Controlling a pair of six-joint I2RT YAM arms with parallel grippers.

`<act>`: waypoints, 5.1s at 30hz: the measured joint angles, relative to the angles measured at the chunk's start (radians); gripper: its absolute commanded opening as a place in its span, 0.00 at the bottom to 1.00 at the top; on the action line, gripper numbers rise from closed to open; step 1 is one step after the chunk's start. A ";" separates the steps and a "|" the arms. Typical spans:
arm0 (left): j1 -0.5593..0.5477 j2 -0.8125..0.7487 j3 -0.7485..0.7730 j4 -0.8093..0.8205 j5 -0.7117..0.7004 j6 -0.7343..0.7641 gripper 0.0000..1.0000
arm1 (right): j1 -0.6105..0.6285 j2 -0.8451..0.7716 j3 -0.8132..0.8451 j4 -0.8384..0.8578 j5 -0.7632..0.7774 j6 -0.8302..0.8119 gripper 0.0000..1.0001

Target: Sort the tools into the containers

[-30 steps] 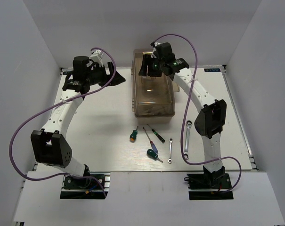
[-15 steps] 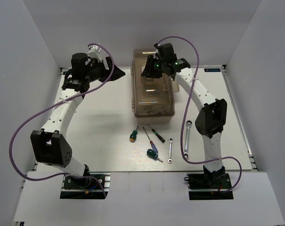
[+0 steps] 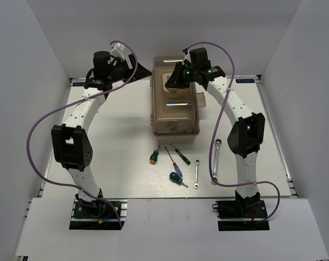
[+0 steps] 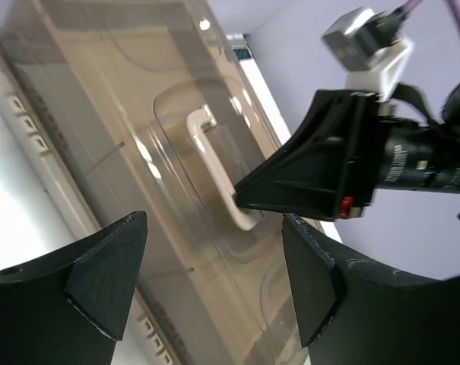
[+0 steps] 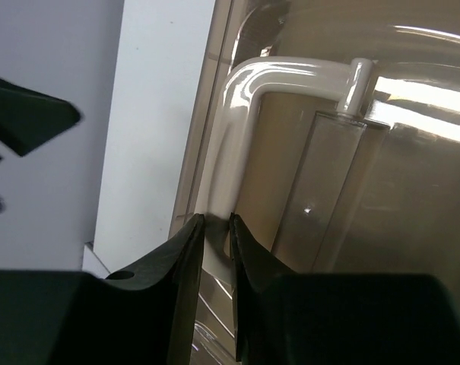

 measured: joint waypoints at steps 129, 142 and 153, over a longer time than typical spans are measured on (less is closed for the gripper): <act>0.185 -0.192 0.118 -0.799 -0.519 0.118 0.27 | -0.547 -0.299 -0.536 -0.228 -0.114 -0.785 0.21; -0.054 -0.531 -0.213 -0.701 -0.207 0.269 0.70 | -0.325 -0.455 -1.051 -0.348 0.161 -0.781 0.69; -0.213 -0.734 -0.587 -0.711 -0.252 0.233 0.71 | -0.189 -0.365 -1.101 -0.246 0.431 -0.475 0.56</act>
